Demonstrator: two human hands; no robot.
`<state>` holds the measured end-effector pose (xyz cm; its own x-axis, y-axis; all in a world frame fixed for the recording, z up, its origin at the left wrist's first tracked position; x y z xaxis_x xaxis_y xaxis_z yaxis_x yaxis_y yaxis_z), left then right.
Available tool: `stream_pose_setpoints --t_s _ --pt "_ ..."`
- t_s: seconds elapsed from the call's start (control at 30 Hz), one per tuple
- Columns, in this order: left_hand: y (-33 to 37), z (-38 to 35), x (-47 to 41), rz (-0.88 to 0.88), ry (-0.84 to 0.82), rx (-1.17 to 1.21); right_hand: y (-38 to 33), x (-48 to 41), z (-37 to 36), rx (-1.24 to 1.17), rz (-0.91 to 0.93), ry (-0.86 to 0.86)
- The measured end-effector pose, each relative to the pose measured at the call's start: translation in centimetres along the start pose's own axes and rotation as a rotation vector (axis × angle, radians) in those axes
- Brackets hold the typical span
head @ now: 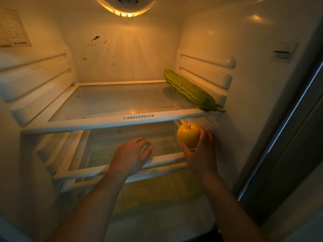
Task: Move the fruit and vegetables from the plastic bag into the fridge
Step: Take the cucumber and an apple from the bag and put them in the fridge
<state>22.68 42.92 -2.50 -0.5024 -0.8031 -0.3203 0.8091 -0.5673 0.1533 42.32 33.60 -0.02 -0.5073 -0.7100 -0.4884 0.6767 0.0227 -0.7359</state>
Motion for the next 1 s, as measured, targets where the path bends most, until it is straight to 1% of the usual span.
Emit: stream_pose_setpoints --t_s 0.23,0.4,0.43,0.53,0.6,0.73,0.83,1.0 --pt "0.0 0.4 0.1 0.013 -0.004 0.005 -0.3 0.3 0.0 -0.029 -0.03 -0.053" --pt "0.0 1.1 0.8 0.028 0.037 0.005 -0.9 2.9 1.1 -0.089 -0.005 -0.056" --pt "0.1 1.0 1.2 0.009 0.023 -0.02 -0.8 3.8 1.1 -0.1 -0.007 -0.077" --pt "0.8 -0.1 3.4 -0.081 -0.007 -0.207 -0.9 6.7 0.8 -0.163 -0.026 -0.15" --pt "0.9 -0.3 5.2 -0.085 -0.008 -0.255 -1.1 8.7 0.4 -0.147 -0.015 -0.191" --pt "1.0 -0.3 8.5 -0.12 -0.042 -0.192 -1.0 12.7 -0.6 -0.059 -0.06 -0.267" --pt "0.8 -0.3 11.5 -0.127 -0.095 -0.128 -1.1 15.8 -0.6 -0.013 -0.093 -0.286" --pt "1.4 -2.7 17.8 -0.132 -0.292 0.009 -1.2 21.4 0.7 0.017 -0.179 -0.277"
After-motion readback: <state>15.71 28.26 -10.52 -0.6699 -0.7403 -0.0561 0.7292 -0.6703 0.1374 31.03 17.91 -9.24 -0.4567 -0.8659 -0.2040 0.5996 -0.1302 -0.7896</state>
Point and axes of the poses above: each hand's wrist, its own x-axis away from the middle knuckle, its own z-axis out of the back of the hand, y = z × x, the point moved 10 cm from there along -x, towards the middle knuckle, and after that the axes turned 12 degrees about -x, right-handed, at the moved point
